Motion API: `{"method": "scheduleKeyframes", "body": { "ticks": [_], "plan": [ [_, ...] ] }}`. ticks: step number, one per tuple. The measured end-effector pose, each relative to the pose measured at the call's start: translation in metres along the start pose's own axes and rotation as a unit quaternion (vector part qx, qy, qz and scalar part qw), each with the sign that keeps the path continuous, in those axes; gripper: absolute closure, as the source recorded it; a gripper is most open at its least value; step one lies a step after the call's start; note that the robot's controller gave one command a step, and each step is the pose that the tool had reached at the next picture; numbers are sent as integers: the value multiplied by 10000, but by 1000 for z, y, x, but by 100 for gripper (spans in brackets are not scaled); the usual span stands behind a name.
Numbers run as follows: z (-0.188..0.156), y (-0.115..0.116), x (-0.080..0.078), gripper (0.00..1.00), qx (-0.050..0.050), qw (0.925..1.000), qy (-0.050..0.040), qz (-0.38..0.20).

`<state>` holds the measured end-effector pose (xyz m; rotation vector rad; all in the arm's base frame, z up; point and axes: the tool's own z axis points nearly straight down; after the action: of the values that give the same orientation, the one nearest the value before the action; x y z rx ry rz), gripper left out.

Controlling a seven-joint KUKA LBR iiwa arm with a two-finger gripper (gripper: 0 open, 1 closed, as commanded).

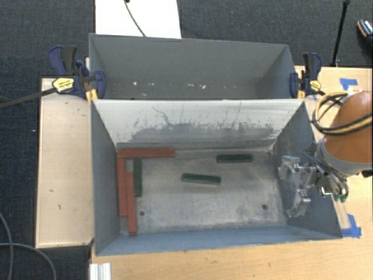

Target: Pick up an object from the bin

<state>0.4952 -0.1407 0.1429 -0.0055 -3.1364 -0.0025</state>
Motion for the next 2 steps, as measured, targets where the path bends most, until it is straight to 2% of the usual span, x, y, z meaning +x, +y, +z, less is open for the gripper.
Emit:
{"method": "scheduleKeyframes", "body": {
  "ticks": [1, 2],
  "plan": [
    [76, 85, -82, 0, -20, 9997, -46, 239],
    [72, 153, -91, 0, -11, 9997, -63, -238]
  ]
}}
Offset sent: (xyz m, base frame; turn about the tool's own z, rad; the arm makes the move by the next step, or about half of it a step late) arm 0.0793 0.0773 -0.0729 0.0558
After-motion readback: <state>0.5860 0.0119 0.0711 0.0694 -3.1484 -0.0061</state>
